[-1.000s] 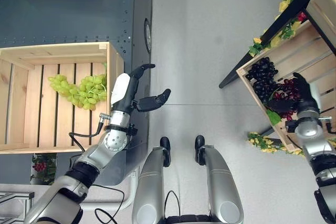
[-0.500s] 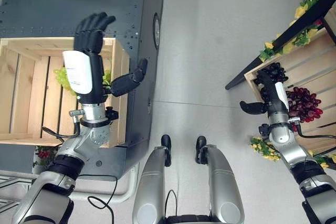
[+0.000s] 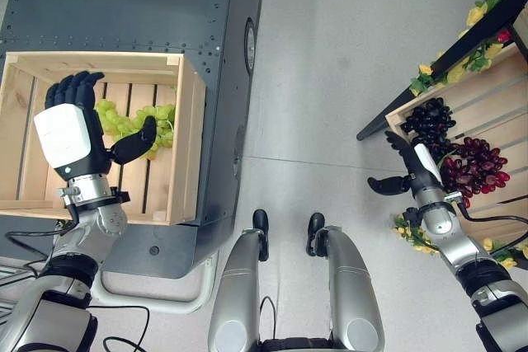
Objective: Pick up the fruits from the basket on one side to the basket on the other side
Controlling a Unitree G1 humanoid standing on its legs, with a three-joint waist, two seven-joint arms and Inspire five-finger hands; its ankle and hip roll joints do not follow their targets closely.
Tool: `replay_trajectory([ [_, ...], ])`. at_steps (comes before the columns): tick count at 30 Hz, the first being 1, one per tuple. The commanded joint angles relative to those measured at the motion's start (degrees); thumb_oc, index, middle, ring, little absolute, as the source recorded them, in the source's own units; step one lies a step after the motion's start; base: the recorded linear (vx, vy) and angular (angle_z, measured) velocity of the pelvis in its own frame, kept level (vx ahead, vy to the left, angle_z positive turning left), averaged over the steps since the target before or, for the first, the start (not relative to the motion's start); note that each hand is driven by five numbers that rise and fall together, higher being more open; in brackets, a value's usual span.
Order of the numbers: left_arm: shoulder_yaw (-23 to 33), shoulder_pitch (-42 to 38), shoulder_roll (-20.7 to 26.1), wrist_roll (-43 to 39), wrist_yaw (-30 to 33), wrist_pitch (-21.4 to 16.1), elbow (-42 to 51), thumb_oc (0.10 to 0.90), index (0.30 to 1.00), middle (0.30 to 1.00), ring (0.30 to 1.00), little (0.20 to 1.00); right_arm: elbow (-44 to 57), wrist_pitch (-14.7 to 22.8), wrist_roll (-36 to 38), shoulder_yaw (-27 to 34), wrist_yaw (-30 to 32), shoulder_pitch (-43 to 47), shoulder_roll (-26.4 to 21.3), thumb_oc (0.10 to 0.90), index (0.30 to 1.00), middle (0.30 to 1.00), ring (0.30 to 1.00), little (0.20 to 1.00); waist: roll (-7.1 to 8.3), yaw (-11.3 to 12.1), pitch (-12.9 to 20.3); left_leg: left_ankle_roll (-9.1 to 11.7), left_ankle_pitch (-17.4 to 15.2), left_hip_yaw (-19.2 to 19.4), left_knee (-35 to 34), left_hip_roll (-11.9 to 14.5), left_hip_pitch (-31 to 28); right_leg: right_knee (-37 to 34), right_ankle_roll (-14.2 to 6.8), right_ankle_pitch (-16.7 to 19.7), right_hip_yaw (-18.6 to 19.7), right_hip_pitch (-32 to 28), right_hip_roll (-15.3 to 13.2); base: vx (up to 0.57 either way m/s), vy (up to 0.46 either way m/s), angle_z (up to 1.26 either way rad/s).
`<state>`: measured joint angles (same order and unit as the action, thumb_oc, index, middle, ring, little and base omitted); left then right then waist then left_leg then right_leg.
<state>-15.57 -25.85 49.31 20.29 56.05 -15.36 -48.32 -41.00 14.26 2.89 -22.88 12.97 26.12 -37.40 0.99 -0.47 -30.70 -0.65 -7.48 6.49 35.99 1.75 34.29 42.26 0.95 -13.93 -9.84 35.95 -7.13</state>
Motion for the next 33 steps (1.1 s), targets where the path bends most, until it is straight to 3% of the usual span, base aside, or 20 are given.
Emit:
replay_trajectory([
  [1,1.63,-3.49,2.33,-4.25,0.89,1.32,1.01,0.8,0.9,0.9,0.9,0.9,2.01,6.52,2.91,1.12,-1.19,3.6,-4.85,0.8,0.9,0.9,0.9,0.9,-2.14,0.48,0.91,0.05,-4.95,2.93,1.31,-2.1,-3.51,-5.19,0.3,1.86,-2.94,-5.48,1.17,-0.01,0.035,0.08],
  [6,-0.3,-5.51,2.4,-2.69,-5.59,3.63,-1.83,0.8,0.9,0.9,0.9,0.9,2.1,6.07,2.78,-0.89,-3.44,5.33,-5.19,0.8,0.9,0.9,0.9,0.9,-2.0,0.32,0.91,0.12,-4.34,3.33,0.63,-1.86,-2.87,-5.88,0.26,2.21,-2.86,-4.78,1.23,0.0,0.056,0.01],
  [12,-4.5,-10.09,5.2,2.02,-7.11,6.05,-4.79,0.8,0.9,0.9,0.9,0.9,2.08,5.98,4.25,-2.73,-5.82,7.24,-7.1,0.8,0.9,0.9,0.9,0.9,-1.78,0.04,0.91,0.01,-3.84,3.84,0.67,-1.29,-1.11,-6.26,0.2,2.83,-2.99,-3.09,1.3,-0.01,0.053,0.01],
  [17,-10.96,-15.73,8.05,12.81,-8.84,6.11,-7.46,0.8,0.9,0.9,0.9,0.9,1.13,6.35,5.29,-3.82,-7.88,9.34,-8.31,0.8,0.9,0.9,0.9,0.9,-1.5,0.03,0.91,-0.21,-3.48,3.88,0.73,-1.05,0.52,-6.56,-0.05,3.62,-3.43,-1.52,1.34,-0.01,0.034,0.03],
  [22,-19.28,-21.55,10.19,17.42,-11.59,6.17,-9.02,0.8,0.9,0.9,0.9,0.9,0.19,6.62,6.34,-5.15,-8.64,11.0,-9.56,0.8,0.9,0.9,0.9,0.9,-1.55,-0.4,0.91,-0.27,-3.01,3.99,-0.13,-0.93,1.44,-7.35,-0.41,4.34,-3.1,-0.31,1.62,-0.01,0.046,0.0],
  [26,-24.09,-24.5,10.91,16.1,-16.3,8.16,-10.06,0.8,0.9,0.9,0.9,0.9,-1.51,7.38,7.61,-5.47,-9.38,12.15,-10.45,0.8,0.9,0.9,0.9,0.9,-1.61,-0.47,0.91,-0.44,-2.85,4.02,-0.49,-0.95,2.24,-7.8,-0.63,4.71,-2.96,0.54,1.8,-0.01,0.038,0.0],
  [33,-26.44,-26.93,11.56,13.36,-25.14,12.52,-10.42,0.8,0.9,0.9,0.9,0.9,-1.51,7.8,8.28,-5.82,-9.68,12.61,-10.93,0.8,0.9,0.9,0.9,0.9,-1.5,-0.44,0.91,-0.48,-2.66,3.95,-0.78,-1.09,3.42,-8.44,-0.92,5.27,-3.0,1.67,1.88,0.0,0.01,0.0],
])
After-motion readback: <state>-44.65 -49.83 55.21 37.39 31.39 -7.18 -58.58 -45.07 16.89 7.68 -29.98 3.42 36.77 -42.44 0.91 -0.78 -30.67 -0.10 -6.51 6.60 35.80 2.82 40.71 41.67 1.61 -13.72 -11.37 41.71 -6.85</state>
